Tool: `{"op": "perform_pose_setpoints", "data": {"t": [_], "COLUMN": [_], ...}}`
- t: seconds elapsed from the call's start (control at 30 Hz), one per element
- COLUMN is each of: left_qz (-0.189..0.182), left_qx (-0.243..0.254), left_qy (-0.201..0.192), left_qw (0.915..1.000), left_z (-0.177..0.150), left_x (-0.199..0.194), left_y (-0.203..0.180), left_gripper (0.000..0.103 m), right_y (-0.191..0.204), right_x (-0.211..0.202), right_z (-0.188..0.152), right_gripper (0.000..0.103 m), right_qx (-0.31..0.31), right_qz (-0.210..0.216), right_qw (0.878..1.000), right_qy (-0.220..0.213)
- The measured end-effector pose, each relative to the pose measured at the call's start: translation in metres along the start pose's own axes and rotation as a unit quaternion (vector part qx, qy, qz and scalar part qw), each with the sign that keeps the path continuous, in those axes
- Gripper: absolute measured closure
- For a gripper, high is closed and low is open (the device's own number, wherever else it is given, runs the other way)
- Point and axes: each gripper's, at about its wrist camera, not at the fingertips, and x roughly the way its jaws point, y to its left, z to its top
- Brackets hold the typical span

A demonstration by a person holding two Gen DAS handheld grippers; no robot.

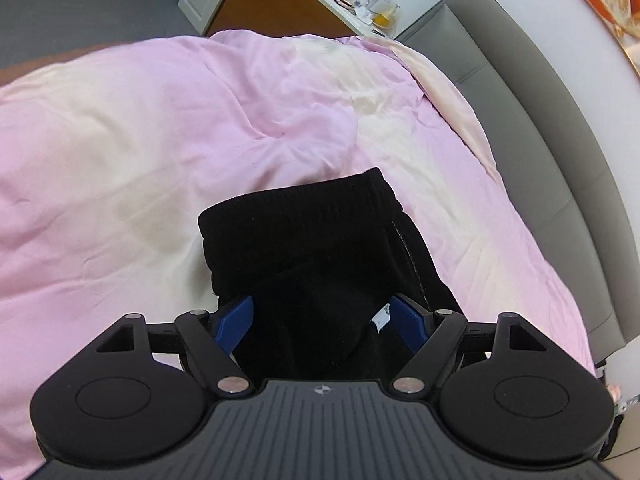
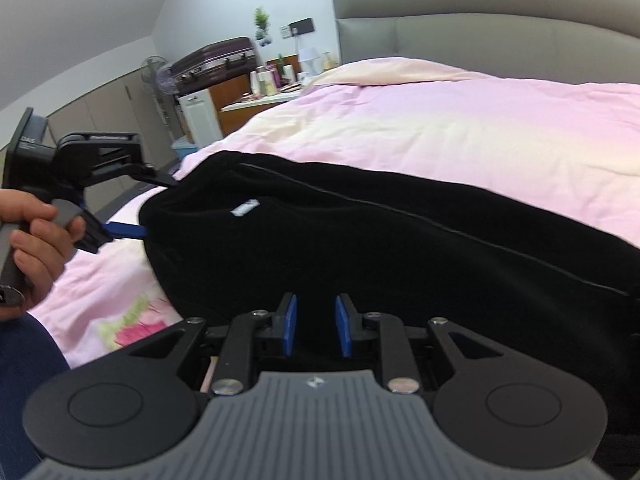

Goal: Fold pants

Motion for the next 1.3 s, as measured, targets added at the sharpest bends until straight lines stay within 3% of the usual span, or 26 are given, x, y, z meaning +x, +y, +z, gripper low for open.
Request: {"op": "perform_pose_setpoints", "data": {"t": [0.13, 0.2, 0.27, 0.4, 0.47, 0.53, 0.57, 0.63, 0.7, 0.83, 0.97, 1.1, 1.2, 1.3], "left_qz": [-0.003, -0.012, -0.014, 0.0, -0.002, -0.014, -0.012, 0.029, 0.033, 0.031, 0.026, 0.007, -0.002, -0.009], "left_qx": [-0.019, -0.039, -0.043, -0.038, -0.063, -0.114, -0.126, -0.122, -0.13, -0.129, -0.161, -0.164, -0.129, -0.071], "left_qy": [0.001, -0.019, -0.037, -0.025, -0.022, -0.032, -0.039, -0.057, -0.044, 0.021, 0.023, 0.002, -0.018, -0.047], "left_qw": [0.9998, 0.999, 0.9983, 0.999, 0.9978, 0.9929, 0.9912, 0.9905, 0.99, 0.9909, 0.9864, 0.9865, 0.9915, 0.9963], "left_z": [-0.001, -0.005, -0.007, -0.004, -0.004, -0.005, -0.005, -0.002, -0.001, -0.002, 0.0, -0.001, -0.002, -0.008], "left_x": [0.006, -0.002, -0.008, 0.004, 0.005, 0.002, 0.001, -0.001, 0.005, 0.033, 0.047, 0.051, 0.044, 0.027], "left_y": [0.009, 0.017, 0.02, 0.017, 0.025, 0.04, 0.044, 0.045, 0.048, 0.047, 0.053, 0.049, 0.04, 0.022], "left_gripper": [0.015, 0.02, 0.019, 0.014, 0.014, 0.017, 0.017, 0.016, 0.015, 0.015, 0.017, 0.038, 0.063, 0.07], "right_y": [0.032, 0.042, 0.049, 0.049, 0.05, 0.048, 0.045, 0.04, 0.038, 0.036, 0.035, 0.029, 0.026, 0.025], "right_x": [0.032, 0.047, 0.063, 0.086, 0.105, 0.111, 0.111, 0.11, 0.109, 0.108, 0.105, 0.096, 0.091, 0.082], "right_z": [0.004, 0.005, 0.009, 0.002, -0.005, -0.007, -0.005, -0.003, -0.005, -0.009, -0.013, -0.015, -0.016, -0.018], "right_gripper": [0.085, 0.084, 0.084, 0.084, 0.084, 0.084, 0.084, 0.084, 0.084, 0.084, 0.084, 0.084, 0.084, 0.082], "right_qx": [-0.014, -0.022, -0.026, -0.035, -0.054, -0.058, -0.047, -0.029, -0.029, -0.021, -0.015, 0.005, 0.025, 0.044], "right_qz": [0.004, -0.003, -0.005, -0.011, -0.019, -0.017, -0.012, -0.004, 0.003, 0.004, 0.002, 0.004, 0.008, 0.014], "right_qw": [1.0, 0.999, 0.999, 0.998, 0.994, 0.994, 0.994, 0.995, 0.995, 0.996, 0.997, 0.998, 0.998, 0.998], "right_qy": [0.021, 0.033, 0.037, 0.053, 0.09, 0.096, 0.099, 0.101, 0.094, 0.083, 0.076, 0.069, 0.063, 0.052]}}
